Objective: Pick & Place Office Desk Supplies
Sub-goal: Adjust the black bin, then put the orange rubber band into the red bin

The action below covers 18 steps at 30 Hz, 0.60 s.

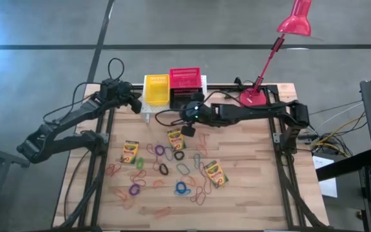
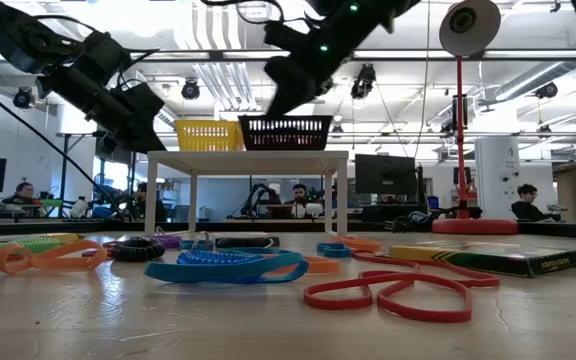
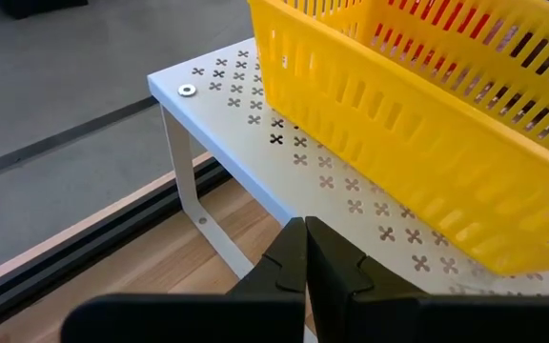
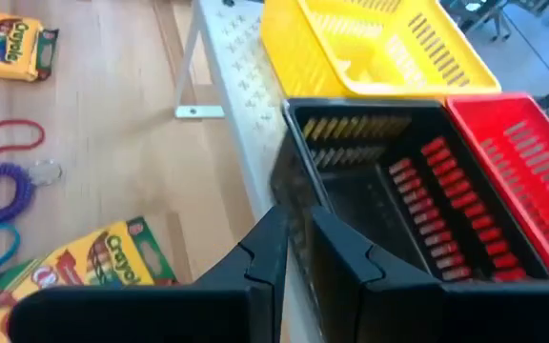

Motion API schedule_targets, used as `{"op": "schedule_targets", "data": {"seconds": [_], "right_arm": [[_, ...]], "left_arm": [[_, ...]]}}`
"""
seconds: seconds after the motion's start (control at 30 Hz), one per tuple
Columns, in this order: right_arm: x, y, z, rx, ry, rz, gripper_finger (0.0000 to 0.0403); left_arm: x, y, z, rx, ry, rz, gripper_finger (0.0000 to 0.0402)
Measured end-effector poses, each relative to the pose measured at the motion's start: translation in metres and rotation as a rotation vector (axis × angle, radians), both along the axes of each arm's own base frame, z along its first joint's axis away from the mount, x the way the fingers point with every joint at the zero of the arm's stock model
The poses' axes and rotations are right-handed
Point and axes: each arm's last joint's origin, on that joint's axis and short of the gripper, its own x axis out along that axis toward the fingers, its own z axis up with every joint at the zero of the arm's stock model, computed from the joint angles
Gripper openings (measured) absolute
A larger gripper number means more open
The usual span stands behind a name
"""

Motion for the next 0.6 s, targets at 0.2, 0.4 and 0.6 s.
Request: {"op": "schedule_targets", "data": {"seconds": [0.2, 0.4, 0.6], "right_arm": [[0.01, 0.0, 0.008, -0.005, 0.015, 0.007, 0.0038], [0.001, 0.02, 0.032, -0.003, 0.0, 0.048, 0.0038], [-0.024, 0.049, 0.039, 0.092, 0.046, 0.041, 0.0038]], "left_arm": [[0.0, 0.0, 0.0, 0.001, 0.0, 0.0, 0.0002], [-0.001, -0.001, -0.002, -0.016, 0.016, -0.001, 0.0002], [-0.002, -0.003, -0.005, -0.042, 0.04, -0.005, 0.0002]]}}
